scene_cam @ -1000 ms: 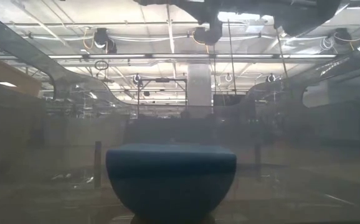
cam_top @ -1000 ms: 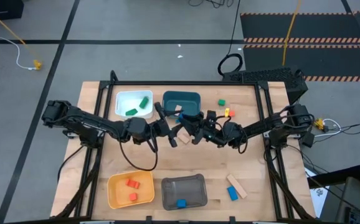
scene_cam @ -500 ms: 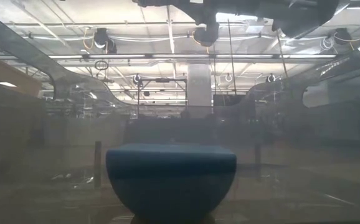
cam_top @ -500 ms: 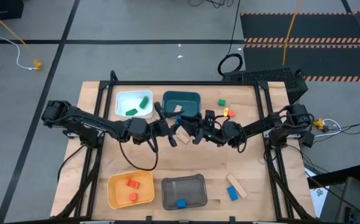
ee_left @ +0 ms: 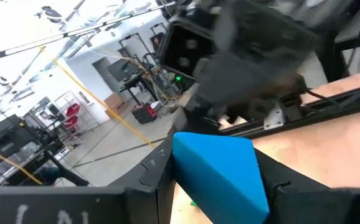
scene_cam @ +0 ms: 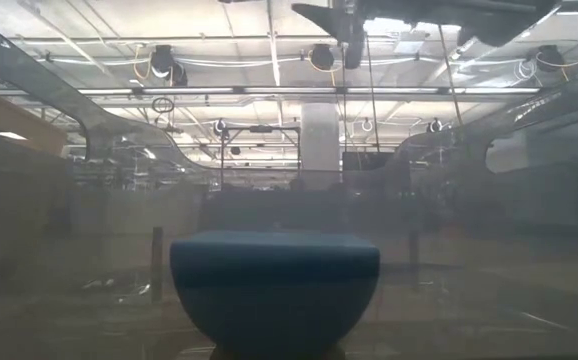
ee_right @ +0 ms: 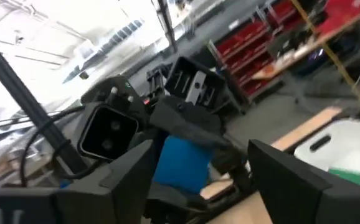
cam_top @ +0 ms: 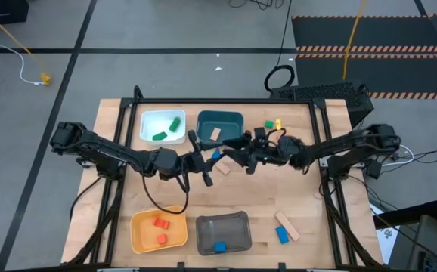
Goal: Sort & place blocks by color
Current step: Put the top blue block into the black bin
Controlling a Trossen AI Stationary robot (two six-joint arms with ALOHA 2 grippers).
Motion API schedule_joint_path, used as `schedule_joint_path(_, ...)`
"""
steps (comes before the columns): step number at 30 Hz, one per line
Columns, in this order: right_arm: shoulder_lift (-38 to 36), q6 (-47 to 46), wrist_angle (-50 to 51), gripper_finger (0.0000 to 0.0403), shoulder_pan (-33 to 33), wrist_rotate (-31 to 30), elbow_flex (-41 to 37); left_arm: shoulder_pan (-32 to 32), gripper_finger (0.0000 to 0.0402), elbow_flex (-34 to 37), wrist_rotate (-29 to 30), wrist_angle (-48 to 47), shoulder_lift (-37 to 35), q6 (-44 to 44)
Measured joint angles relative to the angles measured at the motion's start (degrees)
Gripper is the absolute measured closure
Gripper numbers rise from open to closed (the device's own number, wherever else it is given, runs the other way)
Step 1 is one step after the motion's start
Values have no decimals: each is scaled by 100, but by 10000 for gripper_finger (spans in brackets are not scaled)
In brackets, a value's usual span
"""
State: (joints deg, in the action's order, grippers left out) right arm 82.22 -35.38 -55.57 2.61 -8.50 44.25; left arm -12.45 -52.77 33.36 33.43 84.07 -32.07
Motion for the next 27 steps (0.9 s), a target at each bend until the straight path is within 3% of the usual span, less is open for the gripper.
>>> schedule_joint_path(7, -1399, -301, 1848, 121, 0, 373, -395, -177, 274, 0, -41, -85, 2, 315)
schedule_joint_path(13, -2111, -485, 3121, 130, 2, 184, -805, -462, 274, 0, -1084, -693, 4, 1561)
schedule_joint_path(19, -2270, -1040, 3226, 137, -2, 78, -1397, -752, 274, 2, -1874, -1114, 4, 2972)
schedule_joint_path(27, -2267, -1495, 3246, 138, 0, 80, -1983, -1151, 274, 2, -2016, -1179, 684, 4641)
